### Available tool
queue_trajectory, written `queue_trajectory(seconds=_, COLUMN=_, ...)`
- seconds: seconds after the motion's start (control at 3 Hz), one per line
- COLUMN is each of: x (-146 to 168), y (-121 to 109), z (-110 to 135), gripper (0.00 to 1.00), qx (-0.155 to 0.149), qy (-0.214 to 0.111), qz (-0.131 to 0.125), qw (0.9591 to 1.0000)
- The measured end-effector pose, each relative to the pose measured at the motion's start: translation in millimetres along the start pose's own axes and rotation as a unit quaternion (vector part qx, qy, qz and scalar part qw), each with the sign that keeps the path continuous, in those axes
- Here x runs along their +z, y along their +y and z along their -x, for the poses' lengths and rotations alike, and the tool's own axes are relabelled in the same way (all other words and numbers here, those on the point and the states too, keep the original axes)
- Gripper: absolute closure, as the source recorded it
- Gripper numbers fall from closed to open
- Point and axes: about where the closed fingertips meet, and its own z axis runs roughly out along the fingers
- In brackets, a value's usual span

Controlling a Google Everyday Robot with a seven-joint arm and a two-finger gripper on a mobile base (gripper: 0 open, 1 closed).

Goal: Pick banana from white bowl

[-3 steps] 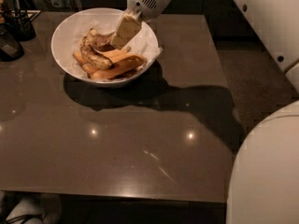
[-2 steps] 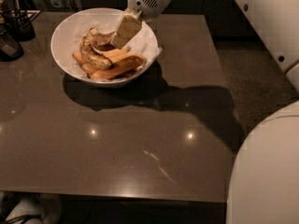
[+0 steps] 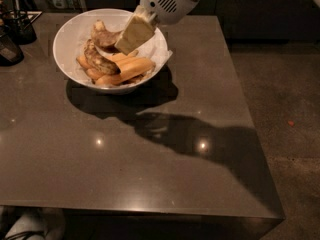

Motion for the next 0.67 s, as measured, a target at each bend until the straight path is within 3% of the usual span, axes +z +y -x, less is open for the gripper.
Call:
queue_trajectory(seconds=0.33, x=-14.2, y=55.5, z=-14.0, gripper=1.0, qx=0.025, qy=0.002, qz=-0.039, qw=0.9989)
queue_trajectory(seconds=0.67, x=-14.2, y=55.5, z=-14.0, gripper=1.0, qx=0.025, qy=0.002, qz=-0.039, qw=0.9989)
